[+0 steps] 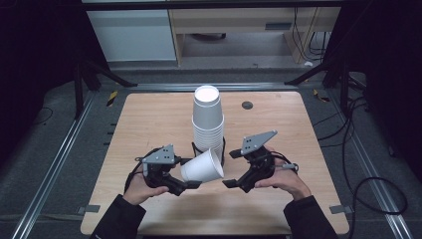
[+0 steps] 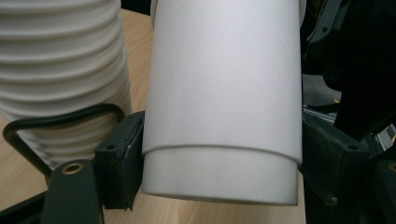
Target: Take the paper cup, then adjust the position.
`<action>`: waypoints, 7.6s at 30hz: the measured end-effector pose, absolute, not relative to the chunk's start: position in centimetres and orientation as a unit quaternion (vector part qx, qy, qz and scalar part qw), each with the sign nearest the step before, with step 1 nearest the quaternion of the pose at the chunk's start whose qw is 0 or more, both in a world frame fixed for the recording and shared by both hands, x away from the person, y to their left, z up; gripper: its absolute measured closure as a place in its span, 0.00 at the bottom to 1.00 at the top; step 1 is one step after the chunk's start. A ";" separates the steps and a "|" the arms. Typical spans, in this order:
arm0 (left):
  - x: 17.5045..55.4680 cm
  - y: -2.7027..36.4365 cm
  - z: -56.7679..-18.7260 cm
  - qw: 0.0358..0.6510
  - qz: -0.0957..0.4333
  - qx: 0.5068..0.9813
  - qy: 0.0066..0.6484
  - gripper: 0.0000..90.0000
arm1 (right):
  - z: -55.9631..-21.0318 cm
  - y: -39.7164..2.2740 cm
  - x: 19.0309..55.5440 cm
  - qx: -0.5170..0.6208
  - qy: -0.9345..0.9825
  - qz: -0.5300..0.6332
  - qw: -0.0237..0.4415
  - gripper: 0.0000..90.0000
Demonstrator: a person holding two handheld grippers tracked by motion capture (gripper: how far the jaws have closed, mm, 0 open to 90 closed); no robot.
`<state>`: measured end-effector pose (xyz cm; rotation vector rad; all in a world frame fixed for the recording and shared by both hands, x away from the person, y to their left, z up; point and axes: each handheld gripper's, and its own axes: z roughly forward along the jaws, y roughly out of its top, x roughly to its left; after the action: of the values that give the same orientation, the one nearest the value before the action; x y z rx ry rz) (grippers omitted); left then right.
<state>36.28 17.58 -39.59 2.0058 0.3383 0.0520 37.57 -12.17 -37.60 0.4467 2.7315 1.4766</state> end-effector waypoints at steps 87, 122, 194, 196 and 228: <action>36.0 14.7 -41.0 0.453 0.018 0.882 0.132 0.24 | -38.0 -7.8 38.8 0.091 0.914 0.394 -0.029 0.11; 36.0 14.7 -41.0 0.450 0.010 0.883 0.130 0.26 | -37.9 -7.7 38.6 0.089 0.901 0.423 -0.034 0.08; 35.7 14.2 -41.2 0.522 0.043 0.838 0.154 0.19 | -37.4 -10.6 38.2 0.152 0.825 0.544 -0.032 0.14; 35.7 14.3 -41.2 0.517 0.041 0.840 0.158 0.17 | -37.0 -11.1 38.2 0.154 0.823 0.546 -0.026 0.14; 37.9 24.0 -43.4 0.448 0.124 0.796 0.389 0.18 | -35.6 -20.9 40.0 0.372 0.785 0.461 0.181 0.14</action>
<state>37.93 23.95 -43.44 1.9693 0.9618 0.3064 39.98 -20.91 -35.55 1.0507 2.2174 1.3037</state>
